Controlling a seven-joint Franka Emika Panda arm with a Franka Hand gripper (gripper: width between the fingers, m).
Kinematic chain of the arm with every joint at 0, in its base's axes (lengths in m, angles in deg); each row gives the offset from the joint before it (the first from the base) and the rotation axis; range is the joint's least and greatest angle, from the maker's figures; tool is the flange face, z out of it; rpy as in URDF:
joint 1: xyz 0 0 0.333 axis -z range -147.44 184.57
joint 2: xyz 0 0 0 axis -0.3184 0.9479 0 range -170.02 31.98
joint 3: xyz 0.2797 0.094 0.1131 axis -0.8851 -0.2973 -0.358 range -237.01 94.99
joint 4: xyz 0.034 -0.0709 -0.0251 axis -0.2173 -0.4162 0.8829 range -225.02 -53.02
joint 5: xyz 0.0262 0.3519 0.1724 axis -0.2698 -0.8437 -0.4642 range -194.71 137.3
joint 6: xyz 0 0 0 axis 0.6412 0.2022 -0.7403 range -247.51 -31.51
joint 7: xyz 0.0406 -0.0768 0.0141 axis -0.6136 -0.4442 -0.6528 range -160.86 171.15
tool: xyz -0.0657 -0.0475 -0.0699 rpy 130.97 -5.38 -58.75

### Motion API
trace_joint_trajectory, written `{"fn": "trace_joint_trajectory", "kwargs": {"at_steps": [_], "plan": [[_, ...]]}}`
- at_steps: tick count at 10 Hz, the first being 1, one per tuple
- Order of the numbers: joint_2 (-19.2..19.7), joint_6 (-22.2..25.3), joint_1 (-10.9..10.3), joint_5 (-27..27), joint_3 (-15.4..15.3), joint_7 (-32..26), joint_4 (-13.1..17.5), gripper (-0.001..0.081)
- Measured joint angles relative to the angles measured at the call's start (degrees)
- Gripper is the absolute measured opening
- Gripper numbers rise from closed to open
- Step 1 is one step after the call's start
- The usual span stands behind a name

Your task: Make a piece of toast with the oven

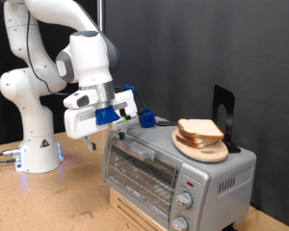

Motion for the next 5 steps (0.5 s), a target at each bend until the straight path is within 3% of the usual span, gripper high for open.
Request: {"fn": "trace_joint_trajectory", "kwargs": {"at_steps": [5], "plan": [[3.23, -2.11, 6.31, 6.32, 1.95, -1.01, 0.16, 0.0808]]}}
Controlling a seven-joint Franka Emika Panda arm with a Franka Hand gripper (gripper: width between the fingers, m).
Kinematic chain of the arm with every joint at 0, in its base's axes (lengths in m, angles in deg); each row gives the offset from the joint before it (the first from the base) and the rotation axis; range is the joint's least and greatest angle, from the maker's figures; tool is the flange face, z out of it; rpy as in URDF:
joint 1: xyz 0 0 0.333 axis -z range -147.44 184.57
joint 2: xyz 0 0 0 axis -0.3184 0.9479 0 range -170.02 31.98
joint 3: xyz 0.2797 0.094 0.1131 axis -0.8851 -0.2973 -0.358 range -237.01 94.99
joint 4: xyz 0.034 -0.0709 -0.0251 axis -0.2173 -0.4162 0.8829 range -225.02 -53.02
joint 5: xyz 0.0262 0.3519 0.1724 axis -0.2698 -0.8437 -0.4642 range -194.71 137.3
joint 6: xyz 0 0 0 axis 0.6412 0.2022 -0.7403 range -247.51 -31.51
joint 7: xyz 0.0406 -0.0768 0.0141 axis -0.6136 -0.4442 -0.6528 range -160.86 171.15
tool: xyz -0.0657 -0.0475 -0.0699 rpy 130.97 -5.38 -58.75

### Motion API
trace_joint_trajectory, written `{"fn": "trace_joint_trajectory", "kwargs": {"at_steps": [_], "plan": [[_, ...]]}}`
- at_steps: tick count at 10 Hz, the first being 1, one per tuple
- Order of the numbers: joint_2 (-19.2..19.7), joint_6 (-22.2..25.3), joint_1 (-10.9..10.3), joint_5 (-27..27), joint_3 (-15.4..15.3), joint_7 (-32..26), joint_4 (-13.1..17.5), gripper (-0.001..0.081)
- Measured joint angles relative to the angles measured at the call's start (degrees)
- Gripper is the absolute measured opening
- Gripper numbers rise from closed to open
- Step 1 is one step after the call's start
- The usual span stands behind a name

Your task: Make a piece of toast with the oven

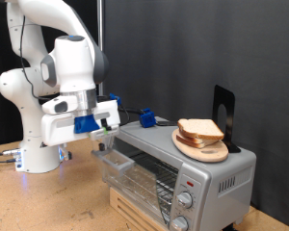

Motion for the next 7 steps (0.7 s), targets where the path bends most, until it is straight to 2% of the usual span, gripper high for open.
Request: {"fn": "trace_joint_trajectory", "kwargs": {"at_steps": [5, 7], "plan": [[5.74, -5.56, 3.47, 3.62, 1.91, -1.72, 0.29, 0.0808], [9.39, -8.10, 5.20, 8.48, 2.00, 2.46, 0.92, 0.0808]]}}
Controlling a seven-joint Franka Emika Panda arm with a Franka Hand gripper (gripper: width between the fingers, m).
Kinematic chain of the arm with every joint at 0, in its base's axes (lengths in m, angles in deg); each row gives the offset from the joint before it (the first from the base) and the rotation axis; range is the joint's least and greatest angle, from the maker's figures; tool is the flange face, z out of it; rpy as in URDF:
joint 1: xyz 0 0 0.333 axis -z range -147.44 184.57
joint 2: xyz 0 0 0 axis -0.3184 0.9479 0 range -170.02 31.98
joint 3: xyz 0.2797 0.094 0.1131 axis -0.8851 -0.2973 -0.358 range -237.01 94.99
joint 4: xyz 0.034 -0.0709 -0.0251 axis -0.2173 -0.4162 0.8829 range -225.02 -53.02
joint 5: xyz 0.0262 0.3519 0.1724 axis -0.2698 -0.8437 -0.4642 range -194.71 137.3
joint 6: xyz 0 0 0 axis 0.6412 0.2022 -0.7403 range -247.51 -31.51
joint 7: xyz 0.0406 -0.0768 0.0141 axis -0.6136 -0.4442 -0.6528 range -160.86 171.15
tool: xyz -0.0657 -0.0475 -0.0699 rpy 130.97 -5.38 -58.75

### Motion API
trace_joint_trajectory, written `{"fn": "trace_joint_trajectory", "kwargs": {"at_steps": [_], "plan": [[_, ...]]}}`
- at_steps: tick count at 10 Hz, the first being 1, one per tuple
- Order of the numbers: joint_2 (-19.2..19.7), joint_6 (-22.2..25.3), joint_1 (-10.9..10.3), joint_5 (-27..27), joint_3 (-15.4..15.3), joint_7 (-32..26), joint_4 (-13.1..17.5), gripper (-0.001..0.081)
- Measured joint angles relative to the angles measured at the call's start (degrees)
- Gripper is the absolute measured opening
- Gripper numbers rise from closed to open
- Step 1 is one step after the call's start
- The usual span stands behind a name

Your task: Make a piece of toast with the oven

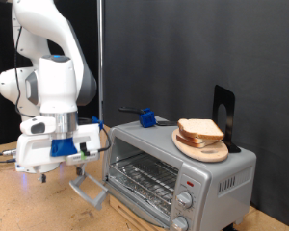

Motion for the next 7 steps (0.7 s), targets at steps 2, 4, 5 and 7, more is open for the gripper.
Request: {"fn": "trace_joint_trajectory", "kwargs": {"at_steps": [2, 4, 5, 7], "plan": [[4.82, -2.69, 0.86, 4.12, 0.37, 5.61, 1.65, 0.0808], [9.91, -4.83, 0.91, 4.74, 0.75, 8.66, 3.97, 0.0807], [12.22, -5.55, 0.91, 4.69, 0.75, 9.59, 5.24, 0.0807], [16.33, -6.81, 0.44, 4.30, -0.34, 11.68, 7.54, 0.0808]]}}
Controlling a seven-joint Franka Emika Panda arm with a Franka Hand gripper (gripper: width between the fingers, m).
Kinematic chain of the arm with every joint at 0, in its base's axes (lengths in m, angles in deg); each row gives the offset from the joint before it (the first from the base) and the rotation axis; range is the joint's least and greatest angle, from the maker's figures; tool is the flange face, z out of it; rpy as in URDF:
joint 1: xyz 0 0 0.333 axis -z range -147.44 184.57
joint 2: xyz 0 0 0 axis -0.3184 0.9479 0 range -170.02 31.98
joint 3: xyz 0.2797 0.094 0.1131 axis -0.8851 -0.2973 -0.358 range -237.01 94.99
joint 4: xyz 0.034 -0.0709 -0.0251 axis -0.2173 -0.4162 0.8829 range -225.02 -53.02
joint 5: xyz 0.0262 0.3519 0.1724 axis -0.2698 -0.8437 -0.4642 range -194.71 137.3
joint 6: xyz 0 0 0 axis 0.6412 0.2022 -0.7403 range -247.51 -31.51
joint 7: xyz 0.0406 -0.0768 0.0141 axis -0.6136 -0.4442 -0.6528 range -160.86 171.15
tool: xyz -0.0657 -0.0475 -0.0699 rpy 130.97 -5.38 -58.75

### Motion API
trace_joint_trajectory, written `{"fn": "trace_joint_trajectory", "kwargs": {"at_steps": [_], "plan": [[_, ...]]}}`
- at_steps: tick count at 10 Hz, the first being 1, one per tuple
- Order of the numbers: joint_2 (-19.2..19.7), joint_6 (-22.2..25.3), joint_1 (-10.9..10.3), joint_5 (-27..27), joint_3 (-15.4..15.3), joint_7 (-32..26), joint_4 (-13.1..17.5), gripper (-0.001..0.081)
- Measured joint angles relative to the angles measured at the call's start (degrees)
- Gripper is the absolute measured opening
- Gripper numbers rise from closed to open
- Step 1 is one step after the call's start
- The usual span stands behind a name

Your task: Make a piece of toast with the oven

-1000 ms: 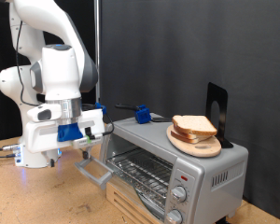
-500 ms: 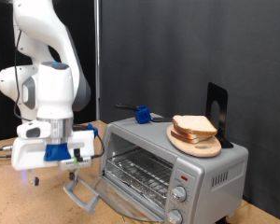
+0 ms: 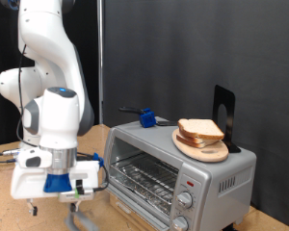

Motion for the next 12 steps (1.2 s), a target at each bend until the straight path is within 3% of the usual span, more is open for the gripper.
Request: {"fn": "trace_joint_trajectory", "kwargs": {"at_steps": [3, 5, 7, 8, 9, 11, 12], "plan": [[4.67, -2.19, -0.67, 0.06, -0.44, 1.44, 2.27, 0.0808], [5.56, -2.47, 0.63, -2.21, -2.69, -0.55, 2.89, 0.0808], [4.05, -0.96, 7.32, -13.58, -11.04, -13.17, 2.95, 0.0808], [1.80, 2.74, 10.99, -19.80, -14.91, -21.38, 2.94, 0.0808], [-0.82, 6.93, 13.19, -23.57, -16.73, -27.76, 2.94, 0.0808], [-5.41, 13.08, 14.59, -25.15, -17.21, -34.51, 2.05, 0.0808], [-5.13, 12.43, 14.58, -25.12, -17.20, -33.74, 2.06, 0.0808]]}}
